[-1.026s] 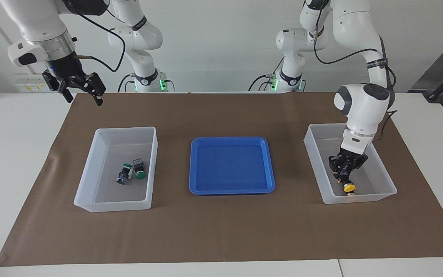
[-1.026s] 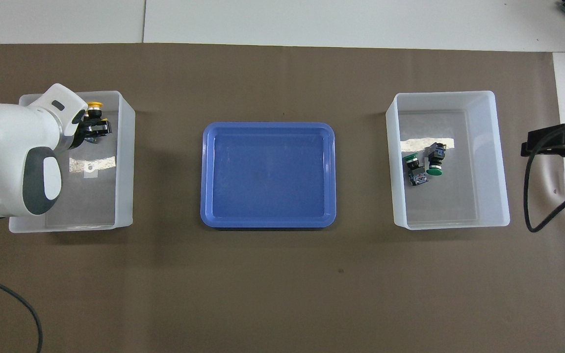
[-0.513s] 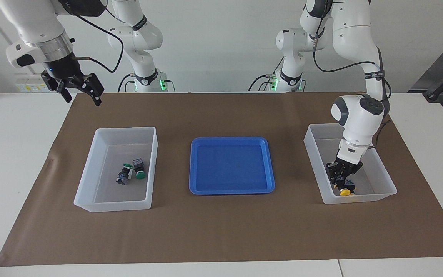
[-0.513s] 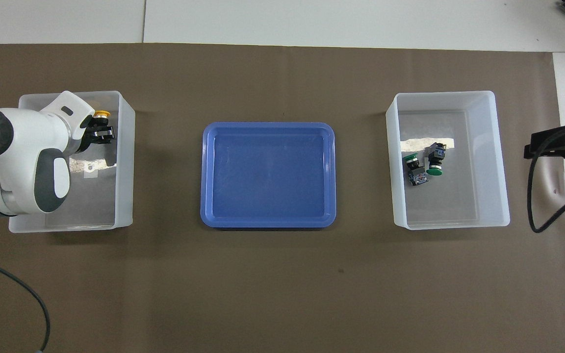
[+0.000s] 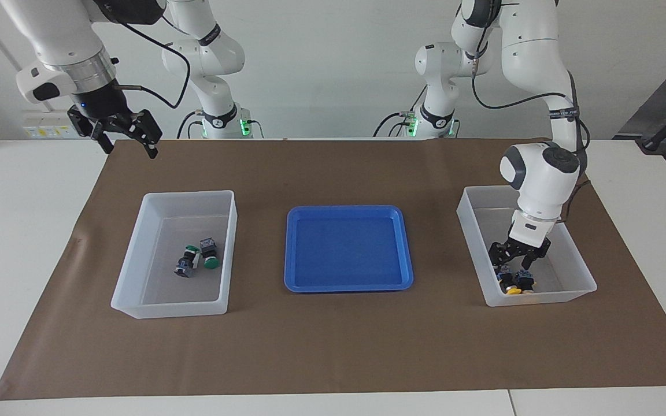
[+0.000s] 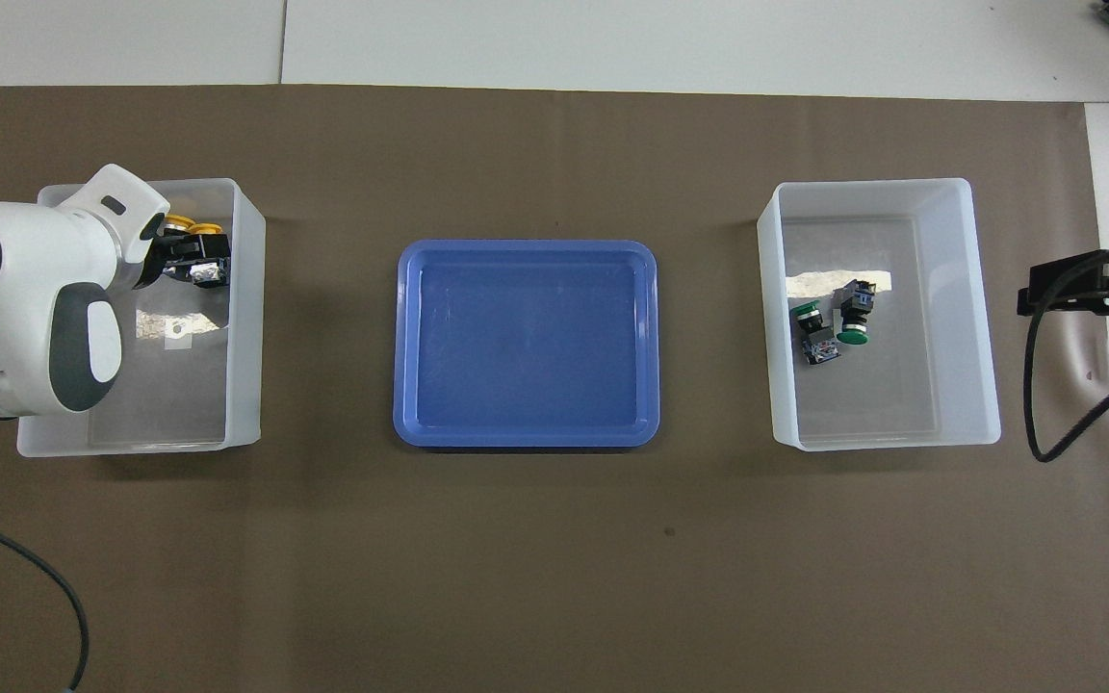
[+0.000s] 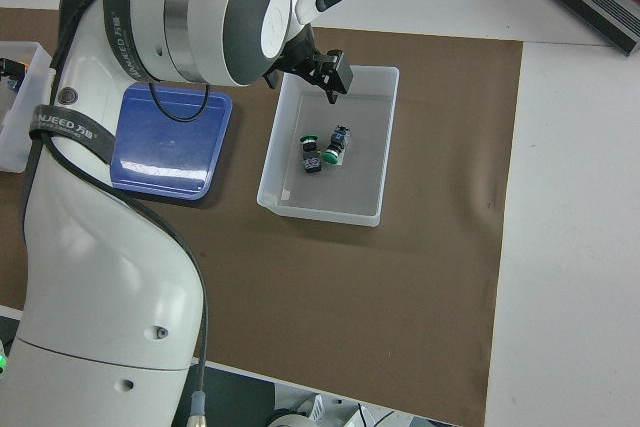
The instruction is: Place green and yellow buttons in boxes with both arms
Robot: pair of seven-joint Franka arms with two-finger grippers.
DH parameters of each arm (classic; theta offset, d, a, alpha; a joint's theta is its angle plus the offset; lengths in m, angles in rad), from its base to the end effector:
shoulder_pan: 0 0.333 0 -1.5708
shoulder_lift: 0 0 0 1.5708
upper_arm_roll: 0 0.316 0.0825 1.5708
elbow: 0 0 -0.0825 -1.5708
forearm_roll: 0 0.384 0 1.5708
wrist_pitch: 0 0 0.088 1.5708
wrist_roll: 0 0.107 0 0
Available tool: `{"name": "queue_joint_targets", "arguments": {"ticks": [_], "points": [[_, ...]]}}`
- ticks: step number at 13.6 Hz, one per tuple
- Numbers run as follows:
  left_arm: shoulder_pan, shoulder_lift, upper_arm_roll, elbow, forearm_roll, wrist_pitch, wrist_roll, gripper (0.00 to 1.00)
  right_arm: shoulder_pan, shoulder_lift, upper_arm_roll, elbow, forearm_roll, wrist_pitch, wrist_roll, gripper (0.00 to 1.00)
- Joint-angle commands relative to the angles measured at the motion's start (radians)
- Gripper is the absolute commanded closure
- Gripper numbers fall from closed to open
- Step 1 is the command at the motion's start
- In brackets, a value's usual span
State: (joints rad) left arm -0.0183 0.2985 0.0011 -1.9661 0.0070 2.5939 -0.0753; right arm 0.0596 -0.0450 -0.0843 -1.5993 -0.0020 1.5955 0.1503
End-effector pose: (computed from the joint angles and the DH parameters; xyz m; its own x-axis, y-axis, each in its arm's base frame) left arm 0.6375 -0.0111 0.3558 0.9450 0.0529 0.3229 0.0495 -0.9986 0.0186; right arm 0.5430 -0.0147 0.6378 0.9839 -0.1741 0.0403 -0.1739 -0.9847 -0.0079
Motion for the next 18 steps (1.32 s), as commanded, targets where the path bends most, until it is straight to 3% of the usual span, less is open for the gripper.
{"name": "queue_joint_targets", "arguments": {"ticks": [1, 9, 11, 14, 18], "points": [[-0.009, -0.093, -0.003, -0.017, -0.007, -0.087, 0.086, 0.0, -0.001, -0.021, -0.005, -0.021, 0.02, -0.006, -0.015, 0.0], [-0.08, -0.35, -0.003, -0.025, -0.004, -0.46, 0.101, 0.0, 0.0, -0.021, -0.005, -0.021, 0.02, -0.006, -0.015, 0.0], [-0.081, -0.386, -0.003, 0.019, -0.001, -0.564, 0.104, 0.0, 0.0, -0.021, -0.003, -0.021, 0.02, -0.006, -0.015, 0.0], [-0.078, -0.326, -0.006, 0.258, 0.034, -0.777, 0.107, 0.0, 0.0, -0.021, -0.003, -0.021, 0.02, -0.006, -0.015, 0.0], [-0.068, -0.233, -0.003, 0.491, 0.037, -0.964, 0.118, 0.0, 0.0, -0.021, -0.005, -0.021, 0.02, -0.006, -0.015, 0.0]]}}
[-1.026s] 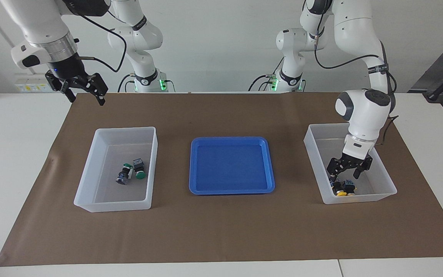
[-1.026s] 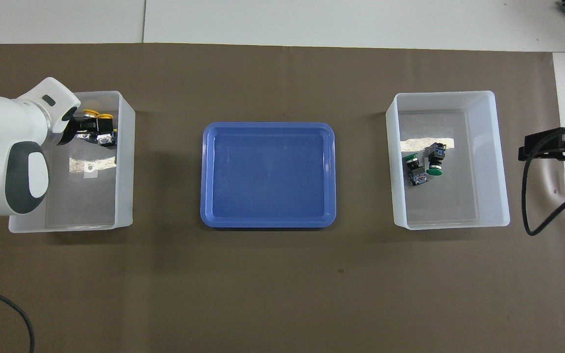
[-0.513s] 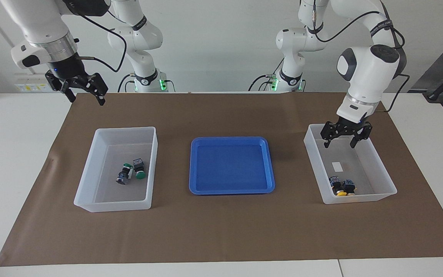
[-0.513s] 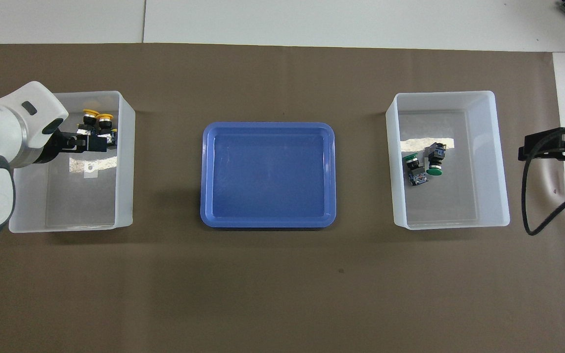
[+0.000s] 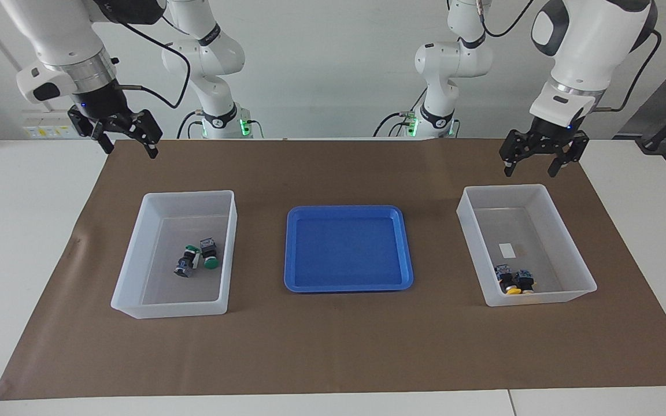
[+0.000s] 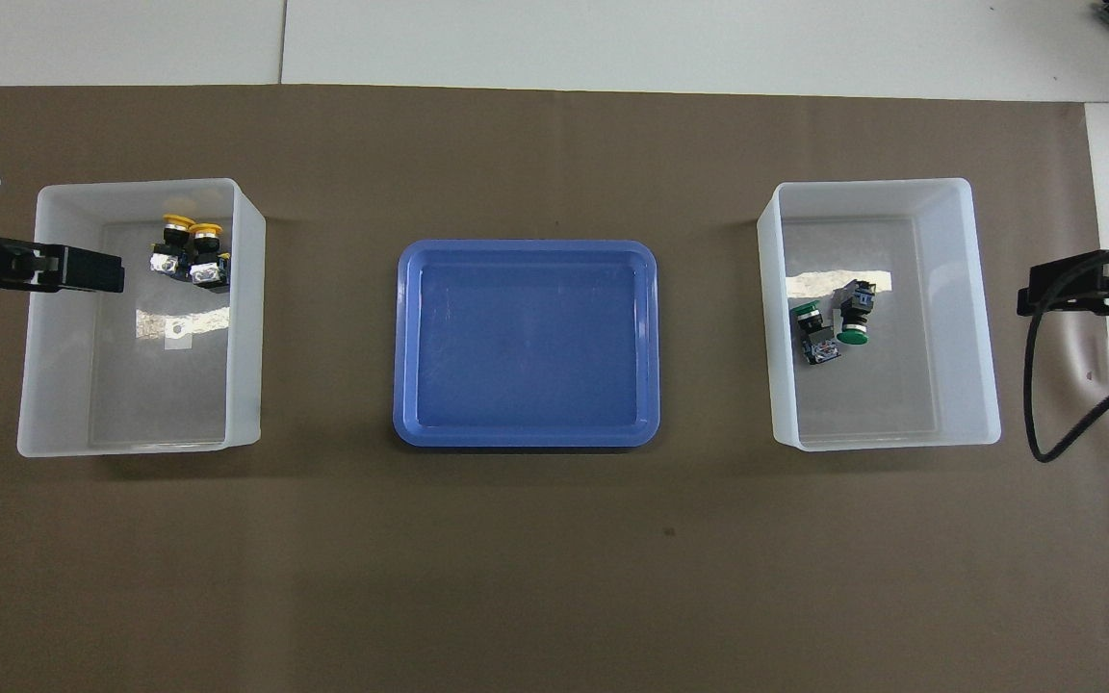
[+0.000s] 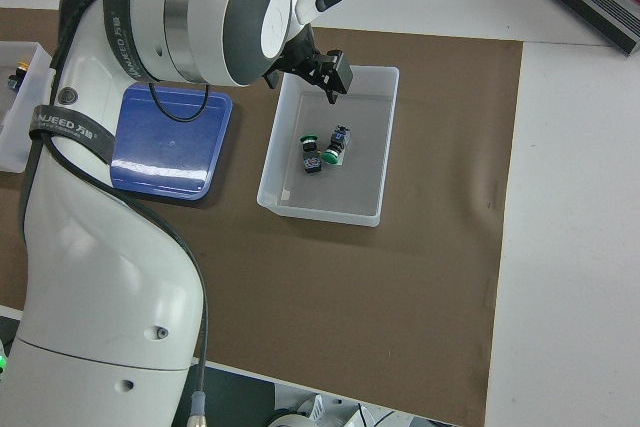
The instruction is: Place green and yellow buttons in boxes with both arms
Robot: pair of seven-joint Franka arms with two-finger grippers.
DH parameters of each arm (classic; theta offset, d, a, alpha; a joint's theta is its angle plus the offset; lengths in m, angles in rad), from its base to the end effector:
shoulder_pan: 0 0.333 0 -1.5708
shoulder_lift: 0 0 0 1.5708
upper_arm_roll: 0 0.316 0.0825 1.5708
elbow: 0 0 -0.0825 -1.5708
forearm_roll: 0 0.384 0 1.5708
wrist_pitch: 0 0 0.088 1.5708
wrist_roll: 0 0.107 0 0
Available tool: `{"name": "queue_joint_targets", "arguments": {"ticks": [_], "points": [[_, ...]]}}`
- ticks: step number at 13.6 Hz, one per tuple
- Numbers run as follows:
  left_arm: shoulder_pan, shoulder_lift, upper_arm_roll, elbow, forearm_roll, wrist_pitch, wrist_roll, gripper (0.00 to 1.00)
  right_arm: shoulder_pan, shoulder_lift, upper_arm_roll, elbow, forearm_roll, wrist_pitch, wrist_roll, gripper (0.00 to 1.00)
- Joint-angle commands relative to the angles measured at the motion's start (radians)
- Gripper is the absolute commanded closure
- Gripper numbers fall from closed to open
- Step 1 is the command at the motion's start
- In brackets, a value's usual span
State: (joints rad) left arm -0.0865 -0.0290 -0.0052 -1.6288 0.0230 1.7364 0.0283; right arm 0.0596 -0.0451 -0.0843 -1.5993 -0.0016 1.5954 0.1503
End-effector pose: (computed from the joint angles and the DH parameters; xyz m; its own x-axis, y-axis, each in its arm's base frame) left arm 0.5591 -0.0494 0.6286 0.9832 -0.1226 0.1354 -0.1201 -0.9924 -0.0270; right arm 0.5429 -0.0147 0.6379 0.9839 -0.1741 0.0402 -0.1739 -0.9847 -0.0083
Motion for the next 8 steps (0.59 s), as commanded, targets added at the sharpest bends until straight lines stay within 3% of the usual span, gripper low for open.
{"name": "queue_joint_targets", "arguments": {"ticks": [1, 3, 6, 8], "points": [[0.002, 0.109, 0.007, 0.19, 0.021, -0.147, 0.016, 0.0, 0.0, -0.021, -0.003, -0.021, 0.02, -0.006, -0.015, 0.0], [0.001, 0.072, 0.008, 0.147, 0.017, -0.165, 0.038, 0.0, 0.0, -0.021, -0.005, -0.021, 0.02, -0.006, -0.015, 0.0], [0.001, -0.058, 0.008, -0.029, 0.015, -0.15, 0.029, 0.0, 0.0, -0.021, -0.003, -0.021, 0.02, -0.006, -0.015, 0.0], [0.005, -0.052, 0.008, -0.023, 0.015, -0.123, 0.022, 0.0, 0.0, -0.021, -0.003, -0.021, 0.02, -0.006, -0.015, 0.0]]}}
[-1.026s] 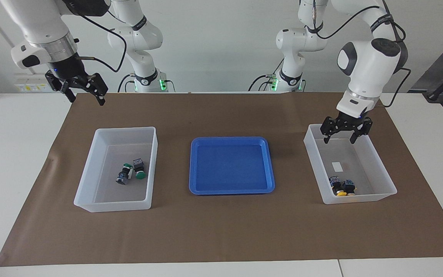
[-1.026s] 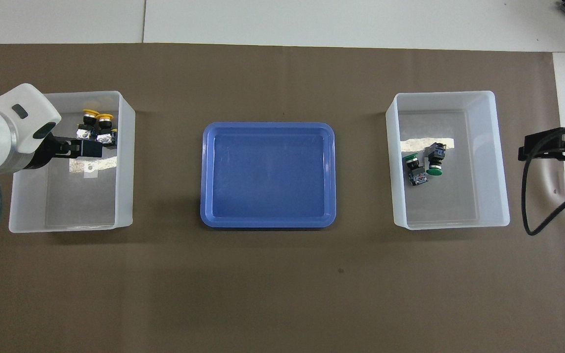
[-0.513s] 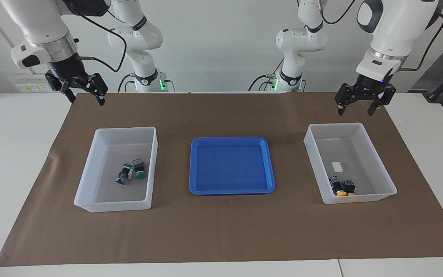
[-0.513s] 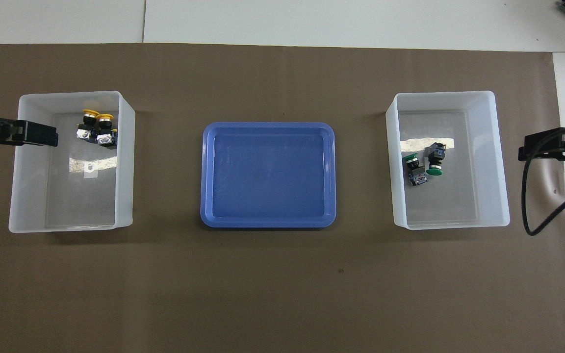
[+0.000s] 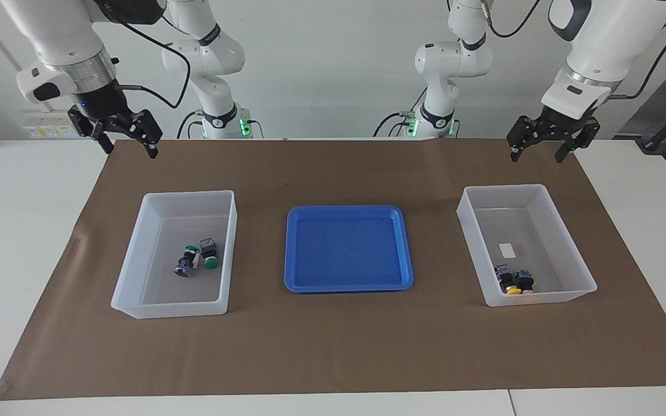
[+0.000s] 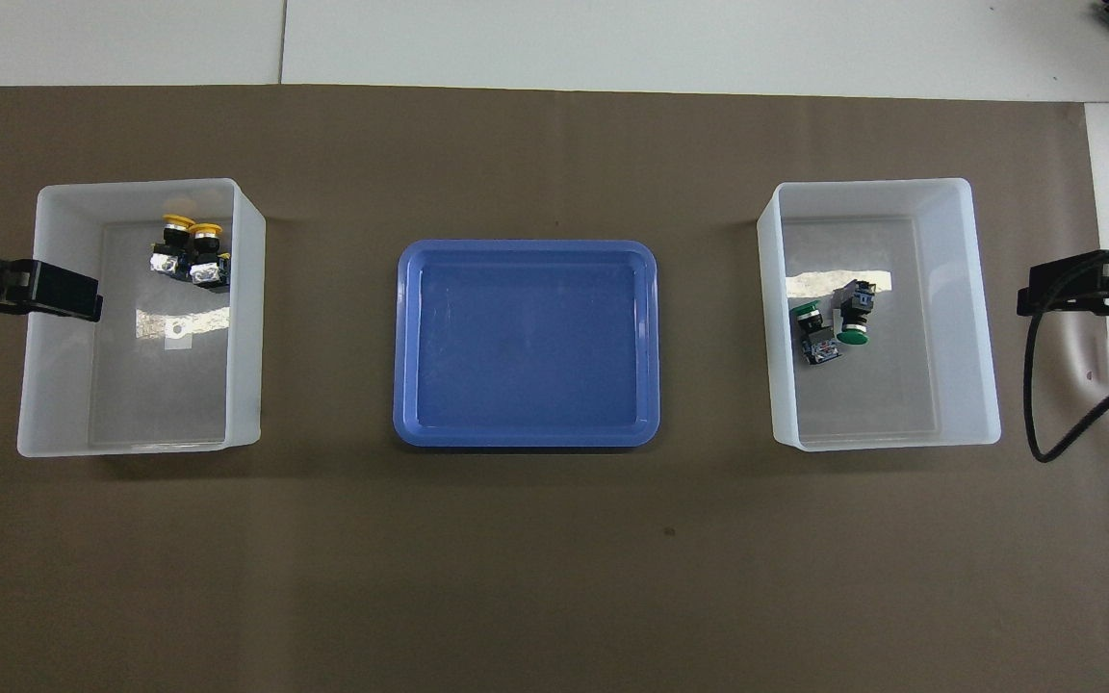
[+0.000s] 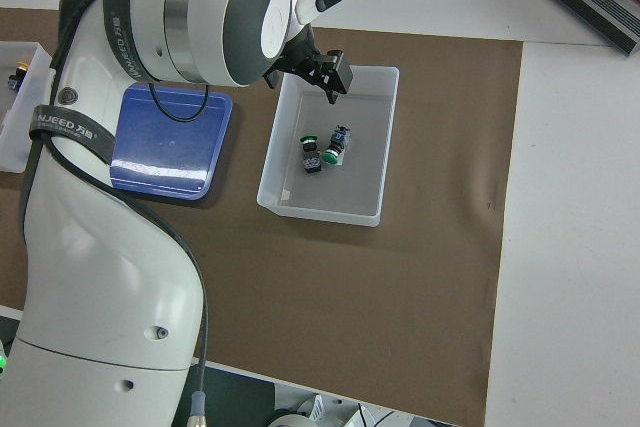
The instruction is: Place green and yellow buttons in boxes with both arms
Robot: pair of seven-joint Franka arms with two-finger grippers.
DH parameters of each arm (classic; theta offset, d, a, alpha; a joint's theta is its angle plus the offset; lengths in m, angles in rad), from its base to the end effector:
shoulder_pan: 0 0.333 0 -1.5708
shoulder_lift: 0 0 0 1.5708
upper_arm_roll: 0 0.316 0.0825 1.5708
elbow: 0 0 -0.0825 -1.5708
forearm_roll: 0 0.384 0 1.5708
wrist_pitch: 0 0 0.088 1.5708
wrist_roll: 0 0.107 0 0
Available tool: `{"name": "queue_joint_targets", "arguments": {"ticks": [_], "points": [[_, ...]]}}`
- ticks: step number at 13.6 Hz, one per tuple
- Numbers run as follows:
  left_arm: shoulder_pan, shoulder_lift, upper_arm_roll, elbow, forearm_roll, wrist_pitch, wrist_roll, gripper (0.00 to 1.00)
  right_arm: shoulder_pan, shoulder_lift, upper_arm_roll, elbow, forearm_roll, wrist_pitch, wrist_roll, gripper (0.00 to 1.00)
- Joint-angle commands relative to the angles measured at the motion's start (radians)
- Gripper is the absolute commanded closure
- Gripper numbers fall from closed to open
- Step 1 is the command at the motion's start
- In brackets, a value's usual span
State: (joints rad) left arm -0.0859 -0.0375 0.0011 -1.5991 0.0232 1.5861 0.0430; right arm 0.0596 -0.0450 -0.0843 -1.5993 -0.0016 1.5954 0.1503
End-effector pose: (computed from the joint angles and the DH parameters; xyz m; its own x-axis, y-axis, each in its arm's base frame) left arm 0.5427 -0.0437 0.6331 0.9915 -0.1278 0.0235 -0.1272 -0.9916 -0.0242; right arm 0.5430 -0.0147 0.6378 0.9839 -0.1741 0.0401 -0.1739 -0.9847 -0.0083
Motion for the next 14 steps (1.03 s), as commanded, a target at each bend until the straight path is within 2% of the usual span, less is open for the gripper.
{"name": "queue_joint_targets", "arguments": {"ticks": [1, 14], "points": [[0.005, -0.044, 0.002, -0.054, 0.015, 0.031, 0.008, 0.0, 0.0, -0.021, -0.003, -0.021, 0.02, -0.006, -0.015, 0.0], [0.012, -0.047, 0.01, -0.054, 0.011, -0.003, 0.006, 0.0, 0.0, -0.021, -0.005, -0.021, 0.02, -0.006, -0.015, 0.0]]}}
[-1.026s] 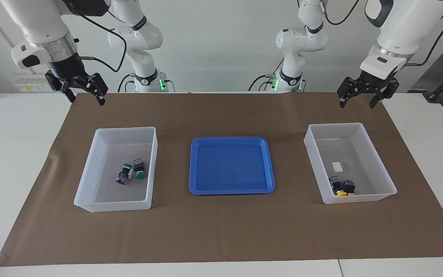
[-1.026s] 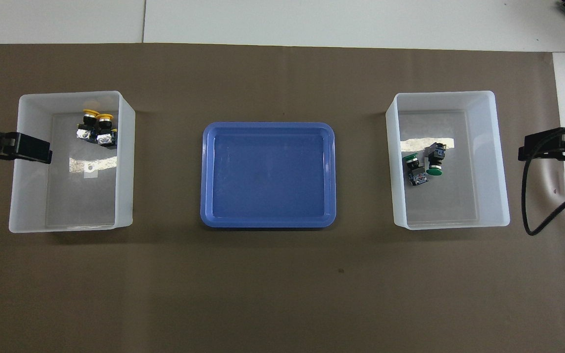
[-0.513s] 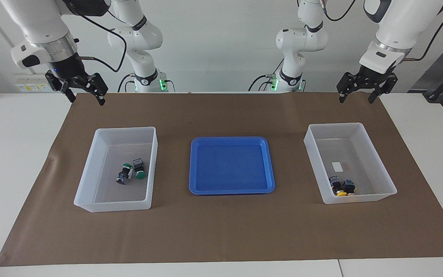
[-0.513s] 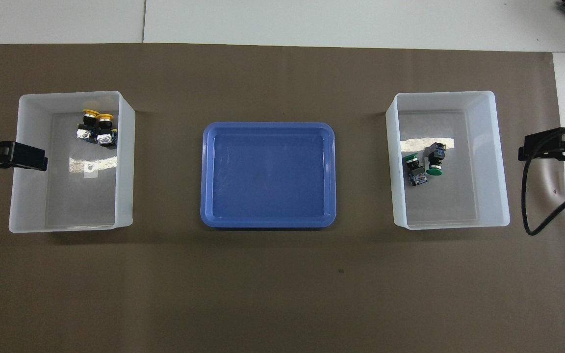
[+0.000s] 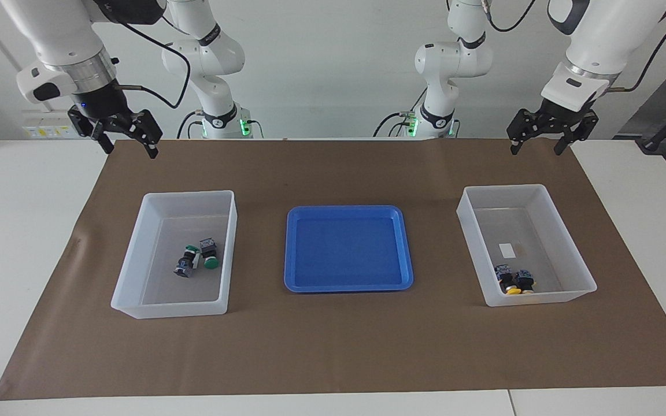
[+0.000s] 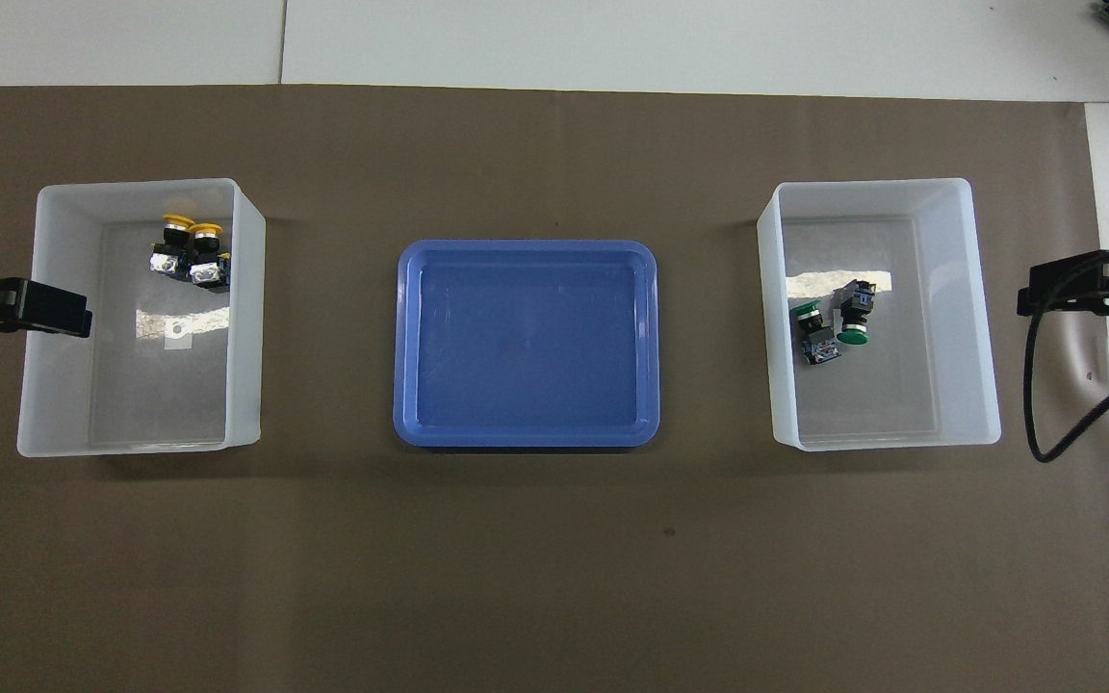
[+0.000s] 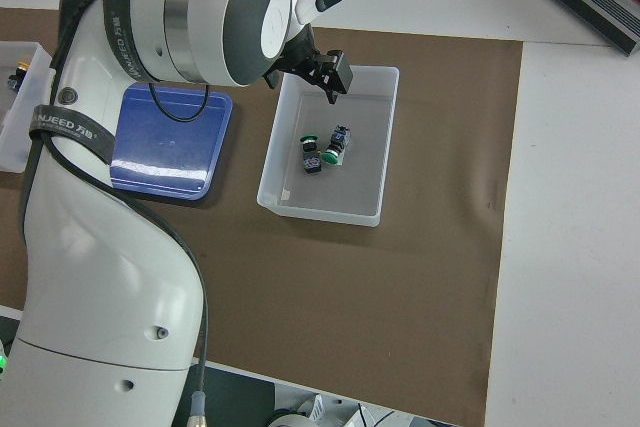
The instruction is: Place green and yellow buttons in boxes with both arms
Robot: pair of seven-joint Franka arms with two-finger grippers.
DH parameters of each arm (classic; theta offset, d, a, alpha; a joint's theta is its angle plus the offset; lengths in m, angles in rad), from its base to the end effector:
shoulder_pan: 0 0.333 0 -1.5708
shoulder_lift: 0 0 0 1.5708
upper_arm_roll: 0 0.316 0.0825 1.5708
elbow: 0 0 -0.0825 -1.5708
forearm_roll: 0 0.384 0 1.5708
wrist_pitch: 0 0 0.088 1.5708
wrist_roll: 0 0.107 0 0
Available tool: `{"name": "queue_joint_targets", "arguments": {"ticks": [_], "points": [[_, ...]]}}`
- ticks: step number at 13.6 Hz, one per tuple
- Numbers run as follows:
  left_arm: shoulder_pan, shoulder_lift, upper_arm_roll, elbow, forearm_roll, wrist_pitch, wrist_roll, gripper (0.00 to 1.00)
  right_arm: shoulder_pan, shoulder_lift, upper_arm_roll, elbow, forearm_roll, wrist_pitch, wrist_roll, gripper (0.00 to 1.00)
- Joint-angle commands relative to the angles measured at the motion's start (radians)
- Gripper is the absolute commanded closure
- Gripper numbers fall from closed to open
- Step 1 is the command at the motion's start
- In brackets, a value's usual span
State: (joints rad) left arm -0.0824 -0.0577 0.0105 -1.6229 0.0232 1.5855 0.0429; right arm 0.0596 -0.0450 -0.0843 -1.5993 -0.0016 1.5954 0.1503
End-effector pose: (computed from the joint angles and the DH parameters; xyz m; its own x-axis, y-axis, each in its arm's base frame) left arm 0.5366 -0.0360 0.6327 0.9932 -0.1149 0.0193 -0.1144 -0.9932 -0.0234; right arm 0.5430 -0.0147 0.6378 0.9839 -0.1741 0.0401 -0.1739 -0.9847 -0.0083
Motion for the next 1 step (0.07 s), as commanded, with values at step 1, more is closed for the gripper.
{"name": "queue_joint_targets", "arguments": {"ticks": [1], "points": [[0.009, -0.028, 0.002, -0.034, 0.011, -0.001, 0.008, 0.0, 0.0, -0.021, -0.005, -0.021, 0.02, -0.006, -0.015, 0.0]]}}
